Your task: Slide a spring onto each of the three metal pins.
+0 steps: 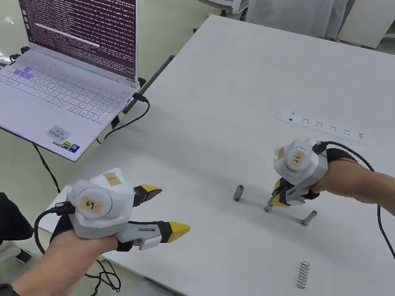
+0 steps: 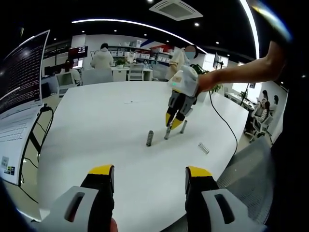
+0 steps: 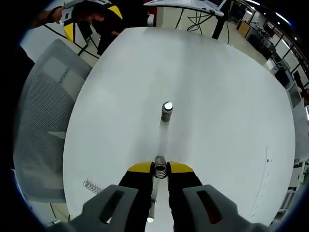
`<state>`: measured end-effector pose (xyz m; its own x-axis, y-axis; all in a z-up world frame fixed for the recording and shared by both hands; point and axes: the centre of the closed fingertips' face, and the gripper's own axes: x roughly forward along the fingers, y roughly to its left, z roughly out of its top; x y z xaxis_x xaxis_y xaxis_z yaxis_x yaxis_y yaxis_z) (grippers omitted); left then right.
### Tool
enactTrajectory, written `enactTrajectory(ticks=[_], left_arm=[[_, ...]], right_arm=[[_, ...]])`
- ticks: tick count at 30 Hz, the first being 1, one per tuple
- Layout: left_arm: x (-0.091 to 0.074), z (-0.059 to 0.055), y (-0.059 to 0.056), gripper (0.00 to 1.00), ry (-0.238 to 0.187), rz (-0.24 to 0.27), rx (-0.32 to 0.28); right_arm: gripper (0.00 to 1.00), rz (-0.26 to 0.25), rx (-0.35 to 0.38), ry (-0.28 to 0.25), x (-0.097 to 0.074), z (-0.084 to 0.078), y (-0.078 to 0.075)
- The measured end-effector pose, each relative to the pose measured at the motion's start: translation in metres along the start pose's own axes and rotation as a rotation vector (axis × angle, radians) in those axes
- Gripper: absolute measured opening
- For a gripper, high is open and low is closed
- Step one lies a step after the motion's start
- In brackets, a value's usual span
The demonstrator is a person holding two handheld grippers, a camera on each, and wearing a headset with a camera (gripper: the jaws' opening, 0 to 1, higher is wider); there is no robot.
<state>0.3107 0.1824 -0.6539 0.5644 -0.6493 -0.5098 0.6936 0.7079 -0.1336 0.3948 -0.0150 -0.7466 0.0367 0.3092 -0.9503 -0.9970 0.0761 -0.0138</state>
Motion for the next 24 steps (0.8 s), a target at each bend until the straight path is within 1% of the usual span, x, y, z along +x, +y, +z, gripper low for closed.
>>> enactTrajectory(ticks=[8, 18, 24], left_arm=[[0.000, -0.001, 0.001, 0.55, 0.005, 0.001, -0.004], [0.002, 0.000, -0.001, 0.54, 0.005, -0.002, -0.005], [0.002, 0.000, -0.001, 0.54, 0.004, -0.003, -0.004]], right_arm=[[0.09, 0.001, -0.017, 0.022, 0.006, -0.002, -0.001], [0.09, 0.012, -0.003, 0.036, 0.017, -0.009, 0.000], [0.10, 0.010, -0.002, 0.037, 0.016, -0.009, 0.001]])
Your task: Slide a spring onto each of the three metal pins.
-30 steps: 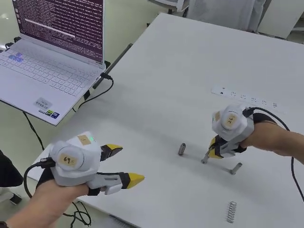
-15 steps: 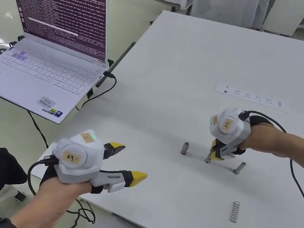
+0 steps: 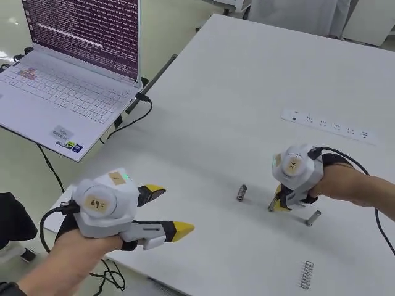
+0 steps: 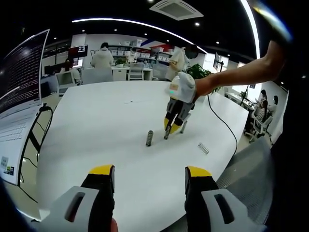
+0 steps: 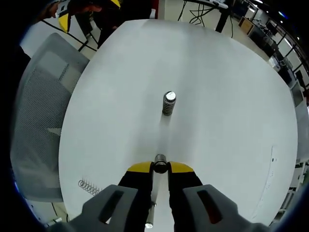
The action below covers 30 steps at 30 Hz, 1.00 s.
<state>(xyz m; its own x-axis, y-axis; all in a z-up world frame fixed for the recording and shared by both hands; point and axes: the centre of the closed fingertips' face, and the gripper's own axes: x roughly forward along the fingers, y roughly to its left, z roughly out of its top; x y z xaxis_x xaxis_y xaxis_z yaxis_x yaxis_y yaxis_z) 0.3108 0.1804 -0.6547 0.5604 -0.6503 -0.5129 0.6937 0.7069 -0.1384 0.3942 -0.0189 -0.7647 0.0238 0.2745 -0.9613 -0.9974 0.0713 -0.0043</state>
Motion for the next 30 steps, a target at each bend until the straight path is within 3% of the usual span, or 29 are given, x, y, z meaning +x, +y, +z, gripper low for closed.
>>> enactTrajectory(ticks=[16, 30], left_arm=[[0.007, 0.007, -0.009, 0.54, -0.007, -0.026, 0.016], [0.011, 0.008, -0.017, 0.54, -0.008, -0.047, 0.026]], right_arm=[[0.19, -0.058, 0.013, -0.031, -0.028, 0.002, -0.001], [0.23, -0.094, 0.058, -0.058, -0.040, -0.008, 0.018]])
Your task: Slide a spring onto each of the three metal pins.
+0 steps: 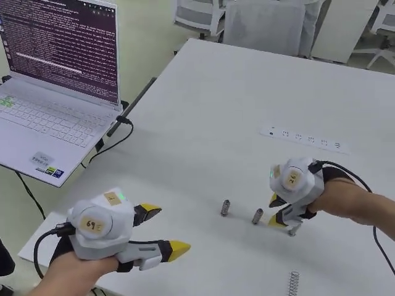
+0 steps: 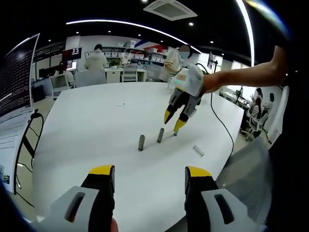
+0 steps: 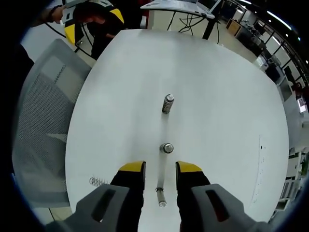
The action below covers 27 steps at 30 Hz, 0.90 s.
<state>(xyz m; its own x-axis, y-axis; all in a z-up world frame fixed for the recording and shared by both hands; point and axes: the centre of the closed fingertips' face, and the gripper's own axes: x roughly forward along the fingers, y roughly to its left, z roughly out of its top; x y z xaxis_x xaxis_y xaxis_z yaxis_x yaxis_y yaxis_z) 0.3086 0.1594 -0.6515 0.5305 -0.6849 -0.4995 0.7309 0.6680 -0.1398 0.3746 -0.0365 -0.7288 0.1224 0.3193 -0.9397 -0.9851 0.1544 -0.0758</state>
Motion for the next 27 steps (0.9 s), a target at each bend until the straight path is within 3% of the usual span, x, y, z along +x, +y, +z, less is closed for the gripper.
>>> enactTrajectory(ticks=[27], left_arm=[[0.011, 0.015, -0.010, 0.57, -0.001, -0.035, 0.032]], right_arm=[[0.28, -0.057, 0.150, -0.102, -0.021, -0.012, 0.020]])
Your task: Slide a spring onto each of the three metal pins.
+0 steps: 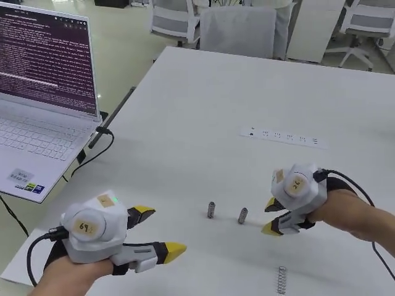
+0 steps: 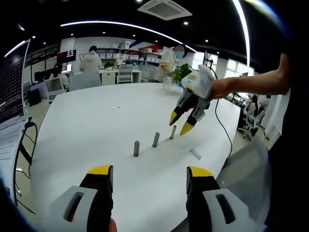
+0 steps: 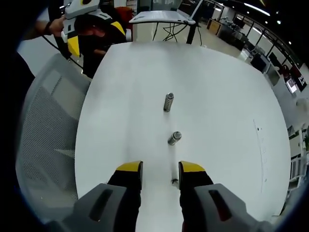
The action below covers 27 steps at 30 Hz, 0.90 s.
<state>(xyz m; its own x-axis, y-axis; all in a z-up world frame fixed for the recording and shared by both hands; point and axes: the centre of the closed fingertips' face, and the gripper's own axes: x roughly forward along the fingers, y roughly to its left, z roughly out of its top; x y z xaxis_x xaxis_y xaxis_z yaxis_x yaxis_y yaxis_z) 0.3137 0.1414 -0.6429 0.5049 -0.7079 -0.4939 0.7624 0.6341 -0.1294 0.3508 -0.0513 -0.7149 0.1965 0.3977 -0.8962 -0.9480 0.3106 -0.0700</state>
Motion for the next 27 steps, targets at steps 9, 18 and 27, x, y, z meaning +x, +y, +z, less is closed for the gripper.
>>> enactTrajectory(ticks=[9, 18, 27], left_arm=[[0.004, 0.000, -0.004, 0.57, 0.003, -0.015, 0.008], [0.008, 0.004, -0.005, 0.56, 0.000, -0.024, 0.011], [0.009, 0.001, -0.006, 0.56, 0.002, -0.029, 0.002]], right_arm=[[0.31, -0.026, 0.085, -0.054, -0.005, -0.006, 0.013], [0.34, -0.079, 0.205, -0.172, -0.018, -0.004, 0.018], [0.41, -0.129, 0.316, -0.248, -0.036, -0.013, 0.024]])
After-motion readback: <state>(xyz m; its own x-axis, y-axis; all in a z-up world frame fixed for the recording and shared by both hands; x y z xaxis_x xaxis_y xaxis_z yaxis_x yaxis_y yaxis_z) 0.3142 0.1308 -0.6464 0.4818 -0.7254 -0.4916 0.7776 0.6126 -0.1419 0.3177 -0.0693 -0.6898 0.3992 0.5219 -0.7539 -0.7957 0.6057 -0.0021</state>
